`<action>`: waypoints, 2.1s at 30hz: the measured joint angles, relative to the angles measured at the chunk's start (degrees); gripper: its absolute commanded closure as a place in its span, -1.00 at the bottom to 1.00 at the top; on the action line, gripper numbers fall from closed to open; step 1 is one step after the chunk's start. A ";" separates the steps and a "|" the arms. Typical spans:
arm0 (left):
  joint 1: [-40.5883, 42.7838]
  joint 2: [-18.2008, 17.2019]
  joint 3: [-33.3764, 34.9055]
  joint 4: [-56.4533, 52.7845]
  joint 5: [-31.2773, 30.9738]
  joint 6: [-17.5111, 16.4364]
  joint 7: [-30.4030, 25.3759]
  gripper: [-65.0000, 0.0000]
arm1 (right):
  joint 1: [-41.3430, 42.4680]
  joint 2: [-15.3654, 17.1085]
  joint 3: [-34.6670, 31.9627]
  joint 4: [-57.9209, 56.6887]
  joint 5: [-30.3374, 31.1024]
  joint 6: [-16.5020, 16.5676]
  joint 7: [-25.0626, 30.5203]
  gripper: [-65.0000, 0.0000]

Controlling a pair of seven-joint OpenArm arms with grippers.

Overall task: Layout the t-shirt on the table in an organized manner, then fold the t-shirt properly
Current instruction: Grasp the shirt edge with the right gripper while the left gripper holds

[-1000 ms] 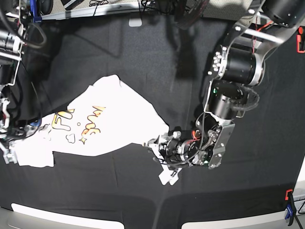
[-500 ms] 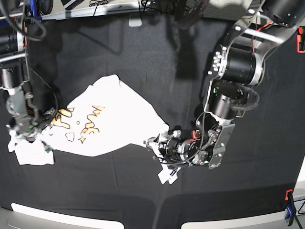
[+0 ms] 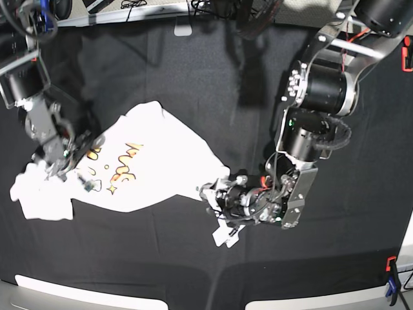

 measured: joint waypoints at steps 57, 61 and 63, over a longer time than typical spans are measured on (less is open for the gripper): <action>-0.02 0.02 0.00 0.00 -2.45 0.02 1.86 1.00 | -6.32 3.93 65.61 -19.04 29.81 12.52 0.17 0.11; -0.02 0.07 0.00 0.00 -2.40 0.00 1.84 1.00 | -6.32 3.91 65.59 -19.04 29.75 12.98 -1.25 0.11; -0.02 -0.04 0.00 0.00 -2.40 0.02 1.86 1.00 | -6.34 3.91 65.59 -19.04 29.70 12.98 -2.38 0.11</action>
